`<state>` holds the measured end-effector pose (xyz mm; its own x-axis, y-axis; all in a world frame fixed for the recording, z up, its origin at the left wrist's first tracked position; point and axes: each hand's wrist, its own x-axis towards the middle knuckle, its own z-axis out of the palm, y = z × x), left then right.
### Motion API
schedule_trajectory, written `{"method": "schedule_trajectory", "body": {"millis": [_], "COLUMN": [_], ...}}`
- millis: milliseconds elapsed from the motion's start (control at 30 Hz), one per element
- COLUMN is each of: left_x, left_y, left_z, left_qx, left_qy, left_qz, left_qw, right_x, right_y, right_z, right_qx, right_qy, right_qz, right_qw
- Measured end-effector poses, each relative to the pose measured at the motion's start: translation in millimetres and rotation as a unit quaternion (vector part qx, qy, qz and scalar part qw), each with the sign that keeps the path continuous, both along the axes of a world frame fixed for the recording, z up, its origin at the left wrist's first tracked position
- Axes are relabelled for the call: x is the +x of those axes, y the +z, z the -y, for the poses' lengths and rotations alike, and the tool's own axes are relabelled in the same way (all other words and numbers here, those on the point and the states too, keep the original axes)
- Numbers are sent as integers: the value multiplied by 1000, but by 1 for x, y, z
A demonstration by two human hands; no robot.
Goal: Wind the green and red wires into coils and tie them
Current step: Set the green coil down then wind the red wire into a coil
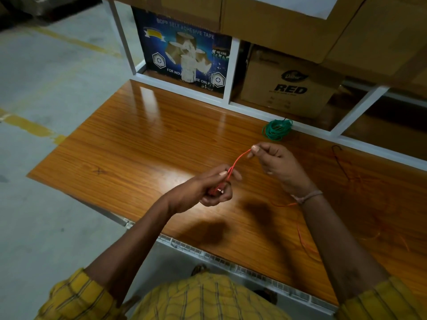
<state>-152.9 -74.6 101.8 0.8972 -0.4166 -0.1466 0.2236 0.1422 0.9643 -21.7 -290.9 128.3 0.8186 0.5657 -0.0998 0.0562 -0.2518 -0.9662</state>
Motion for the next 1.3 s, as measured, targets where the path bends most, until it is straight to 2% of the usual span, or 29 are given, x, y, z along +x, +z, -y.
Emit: {"method": "schedule_trajectory", "body": {"millis": [67,167,233,300,367,467,567,633,767,833,900,1000,1067,1200,1267,1300], "left_x": [1,5,9,15,22,27,21,17,6,2,-2,-2,1,8,12,14], "left_y": [6,15,20,24,22,8,-8,-11,2,6,8,16,22,29,31,33], "left_z": [1,-1,-2,-4,-4,-4,-2,1,9,10,9,7,7,5,2,0], "left_qx": [-107,-240,-276,-277,-221,-26,161,222,120,51,-33,-168,-239,-339,-383,-378], "left_qy": [-9,10,67,133,200,250,205,160,111,83,70,63,59,59,79,97], "left_qz": [-13,-12,-8,-19,-26,12,71,87,36,18,5,-9,-10,-15,-33,-31], "left_qw": [994,971,959,951,954,968,963,958,986,995,997,984,969,939,920,920], "right_x": [-5,-29,-51,-71,-86,-91,-75,-61,-31,-15,-3,1,-7,-36,-51,-60], "right_y": [-19,-40,-45,-44,-36,-12,22,42,52,47,39,20,5,-14,-21,-24], "right_z": [-8,-17,-22,-21,-18,-13,-6,2,18,20,17,7,-1,-16,-18,-18], "right_qx": [-41,-77,-130,-211,-257,-267,-258,-194,2,51,58,19,-32,-138,-210,-244], "right_qy": [-48,-22,37,113,183,245,254,234,125,67,15,-35,-29,32,85,122], "right_qz": [11,-23,-32,22,103,153,155,120,22,-21,-47,-42,-17,24,65,93], "right_qw": [998,997,990,971,943,919,919,945,992,996,997,998,999,990,972,957]}}
